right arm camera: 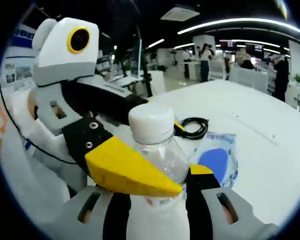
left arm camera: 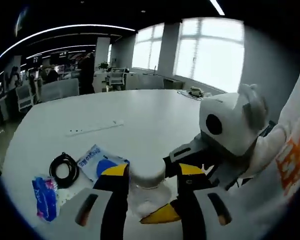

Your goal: Arrange the tabletop items into an orderly group along one side of the table until the central work area is clear of visible clutter.

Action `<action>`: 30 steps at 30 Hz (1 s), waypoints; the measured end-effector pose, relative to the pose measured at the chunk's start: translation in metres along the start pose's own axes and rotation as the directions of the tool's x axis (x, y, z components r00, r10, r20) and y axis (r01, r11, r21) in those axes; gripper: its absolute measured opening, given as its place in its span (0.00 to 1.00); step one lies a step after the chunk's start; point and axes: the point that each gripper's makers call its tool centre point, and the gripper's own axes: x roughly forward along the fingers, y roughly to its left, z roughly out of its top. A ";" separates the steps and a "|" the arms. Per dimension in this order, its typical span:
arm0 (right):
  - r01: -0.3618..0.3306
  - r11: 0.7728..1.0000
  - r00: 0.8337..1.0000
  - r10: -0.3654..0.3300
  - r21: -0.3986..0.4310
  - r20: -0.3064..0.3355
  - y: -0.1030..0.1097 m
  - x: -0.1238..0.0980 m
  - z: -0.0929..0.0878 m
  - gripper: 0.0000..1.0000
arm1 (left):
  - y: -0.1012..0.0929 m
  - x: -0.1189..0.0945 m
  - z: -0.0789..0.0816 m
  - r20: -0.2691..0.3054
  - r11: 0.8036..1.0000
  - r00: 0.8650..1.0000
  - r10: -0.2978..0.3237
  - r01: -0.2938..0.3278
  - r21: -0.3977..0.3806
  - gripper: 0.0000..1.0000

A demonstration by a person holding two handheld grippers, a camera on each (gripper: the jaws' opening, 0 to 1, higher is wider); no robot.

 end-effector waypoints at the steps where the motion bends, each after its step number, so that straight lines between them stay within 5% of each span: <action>1: 0.001 1.000 1.000 -0.001 -0.001 0.003 0.000 0.000 0.000 0.41 | 0.003 -0.001 0.001 0.012 0.999 1.000 0.019 -0.019 -0.032 0.27; 3: 0.003 1.000 1.000 -0.003 0.014 0.005 0.001 0.000 0.002 0.41 | 0.005 -0.004 0.000 0.020 0.996 0.999 0.045 -0.044 -0.072 0.26; 6: 0.008 1.000 1.000 -0.008 0.012 -0.020 0.003 0.003 -0.002 0.41 | 0.004 -0.005 -0.004 -0.023 0.996 0.997 0.067 -0.065 0.061 0.23; 10: 0.014 1.000 1.000 -0.014 0.013 -0.013 0.002 0.002 -0.001 0.42 | 0.000 -0.006 -0.002 -0.015 0.994 0.998 0.069 -0.068 0.085 0.22; 15: -0.060 0.998 0.996 0.062 0.035 -0.057 0.006 0.002 -0.003 0.43 | 0.000 -0.007 -0.003 -0.022 0.993 0.999 0.048 -0.045 0.109 0.21; 20: -0.066 0.998 0.998 0.066 -0.025 -0.011 0.008 -0.007 0.009 0.43 | 0.001 -0.016 0.010 0.021 0.996 1.000 0.011 -0.013 0.093 0.21; 30: -0.079 0.996 0.996 0.078 0.048 0.033 -0.002 -0.038 0.011 0.48 | 0.047 -0.030 0.040 0.054 0.992 0.998 0.035 -0.041 0.119 0.22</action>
